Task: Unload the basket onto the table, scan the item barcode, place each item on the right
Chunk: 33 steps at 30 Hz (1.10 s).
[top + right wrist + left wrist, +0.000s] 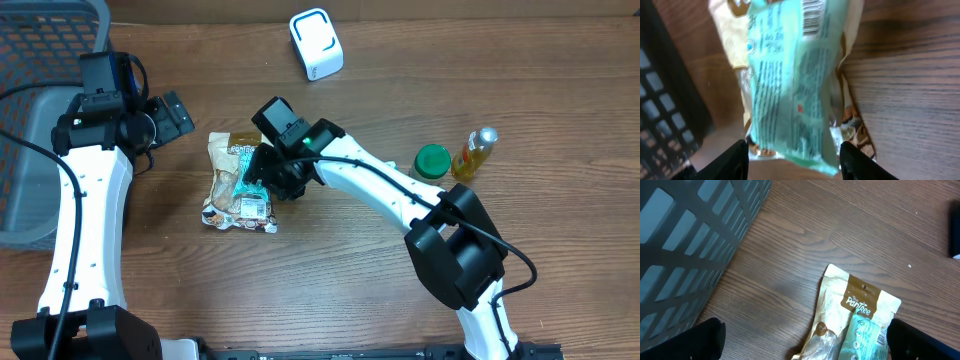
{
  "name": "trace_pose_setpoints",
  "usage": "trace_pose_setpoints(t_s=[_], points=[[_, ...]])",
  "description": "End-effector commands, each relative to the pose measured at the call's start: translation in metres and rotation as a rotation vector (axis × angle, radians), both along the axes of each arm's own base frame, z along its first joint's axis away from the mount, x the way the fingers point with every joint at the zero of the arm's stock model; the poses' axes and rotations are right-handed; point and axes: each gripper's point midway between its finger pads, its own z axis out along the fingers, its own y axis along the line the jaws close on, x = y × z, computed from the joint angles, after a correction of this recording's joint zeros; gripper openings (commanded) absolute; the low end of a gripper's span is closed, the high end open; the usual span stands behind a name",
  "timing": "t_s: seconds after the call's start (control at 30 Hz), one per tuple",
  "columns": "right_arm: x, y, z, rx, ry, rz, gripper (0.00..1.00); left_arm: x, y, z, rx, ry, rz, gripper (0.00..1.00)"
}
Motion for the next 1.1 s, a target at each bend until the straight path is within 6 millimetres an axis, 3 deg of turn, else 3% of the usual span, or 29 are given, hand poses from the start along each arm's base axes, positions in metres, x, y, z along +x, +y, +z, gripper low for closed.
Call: trace_pose_setpoints(t_s=[0.0, 0.23, 0.37, 0.73, 0.9, 1.07], points=[[-0.001, -0.005, -0.014, -0.04, 0.026, -0.1, 0.55, 0.002, 0.005, 0.002, 0.008, -0.006, 0.008, 1.0], [0.001, 0.005, -0.023, 0.006, -0.008, -0.1, 0.55, 0.002, 0.005, 0.002, 0.008, -0.006, 0.008, 1.0], [0.002, 0.006, -0.023, 0.009, -0.011, -0.1, 0.49, 0.002, 0.005, 0.002, 0.008, -0.006, 0.008, 1.0], [0.0, 0.002, -0.025, -0.012, -0.038, -0.032, 0.04, 0.002, 0.005, 0.002, 0.008, -0.006, 0.008, 1.0], [0.003, -0.002, -0.018, 0.037, -0.059, 0.094, 0.04, 0.002, 0.005, 0.002, 0.008, -0.006, 0.008, 1.0], [0.004, -0.006, 0.005, 0.205, -0.049, 0.26, 0.04, 0.002, 0.005, 0.002, 0.008, -0.006, 0.008, 0.99]])
